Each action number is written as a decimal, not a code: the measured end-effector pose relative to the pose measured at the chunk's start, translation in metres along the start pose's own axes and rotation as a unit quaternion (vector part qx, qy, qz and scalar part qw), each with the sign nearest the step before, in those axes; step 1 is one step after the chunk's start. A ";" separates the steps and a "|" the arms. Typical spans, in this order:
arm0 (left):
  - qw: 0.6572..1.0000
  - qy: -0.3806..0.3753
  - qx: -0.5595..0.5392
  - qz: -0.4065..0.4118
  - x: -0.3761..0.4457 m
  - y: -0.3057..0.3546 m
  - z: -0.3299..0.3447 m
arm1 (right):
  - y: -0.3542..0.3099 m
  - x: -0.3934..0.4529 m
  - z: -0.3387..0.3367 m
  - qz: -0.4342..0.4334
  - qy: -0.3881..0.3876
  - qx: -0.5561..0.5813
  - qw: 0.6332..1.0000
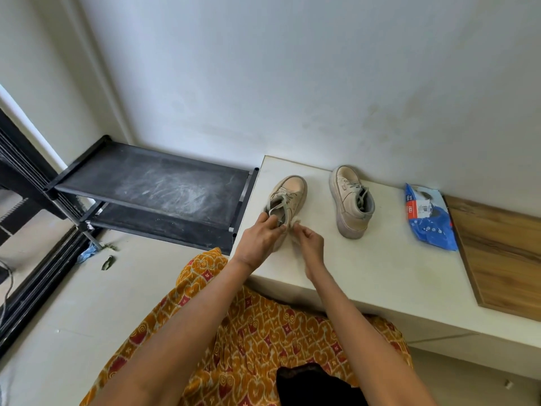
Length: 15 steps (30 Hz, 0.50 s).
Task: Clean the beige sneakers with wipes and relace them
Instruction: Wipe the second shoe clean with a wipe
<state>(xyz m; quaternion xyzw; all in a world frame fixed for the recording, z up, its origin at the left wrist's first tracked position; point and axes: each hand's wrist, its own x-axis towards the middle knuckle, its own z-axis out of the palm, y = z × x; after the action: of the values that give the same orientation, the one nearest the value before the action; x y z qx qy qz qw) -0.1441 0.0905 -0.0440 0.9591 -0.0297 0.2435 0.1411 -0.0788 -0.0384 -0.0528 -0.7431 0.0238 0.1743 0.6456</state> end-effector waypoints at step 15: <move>0.996 0.033 -0.059 -0.059 -0.011 0.009 -0.003 | -0.026 0.032 0.026 -0.068 0.087 -0.123 0.986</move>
<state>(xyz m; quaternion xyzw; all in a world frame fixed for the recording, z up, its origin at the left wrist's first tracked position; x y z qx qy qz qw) -0.1566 0.0827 -0.0442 0.9407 0.0176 0.2638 0.2125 -0.0479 -0.0026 -0.0404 -0.8291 0.0076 0.0665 0.5551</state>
